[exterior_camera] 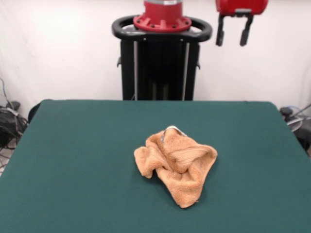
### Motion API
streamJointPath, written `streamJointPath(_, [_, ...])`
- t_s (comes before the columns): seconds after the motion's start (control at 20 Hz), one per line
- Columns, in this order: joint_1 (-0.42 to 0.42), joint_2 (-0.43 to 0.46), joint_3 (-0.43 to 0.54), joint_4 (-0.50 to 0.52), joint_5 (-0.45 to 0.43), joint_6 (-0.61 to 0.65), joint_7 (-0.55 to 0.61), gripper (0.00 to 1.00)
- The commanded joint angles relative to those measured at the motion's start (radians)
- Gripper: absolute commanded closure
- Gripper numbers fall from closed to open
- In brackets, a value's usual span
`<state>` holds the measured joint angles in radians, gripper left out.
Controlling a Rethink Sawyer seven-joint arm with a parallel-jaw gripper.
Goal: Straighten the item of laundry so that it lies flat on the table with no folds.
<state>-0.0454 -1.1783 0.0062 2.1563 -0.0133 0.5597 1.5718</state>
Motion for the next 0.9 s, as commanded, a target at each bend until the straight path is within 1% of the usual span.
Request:
streamJointPath(0.05, [-0.086, 0.171, 0.156, -0.128, -0.082, -0.035, -0.081, 0.00])
streamJointPath(0.25, [-0.070, 0.205, 0.190, -0.202, -0.130, 0.013, -0.079, 0.00])
streamJointPath(0.45, [-0.069, 0.209, 0.209, -0.265, -0.154, 0.085, -0.070, 0.00])
streamJointPath(0.55, [-0.083, 0.215, 0.219, -0.295, -0.176, 0.099, -0.088, 0.00])
streamJointPath(0.75, [-0.143, 0.223, 0.262, -0.374, -0.217, 0.170, -0.177, 0.00])
streamJointPath(0.9, [-0.198, 0.257, 0.309, -0.416, -0.228, 0.207, -0.226, 0.00])
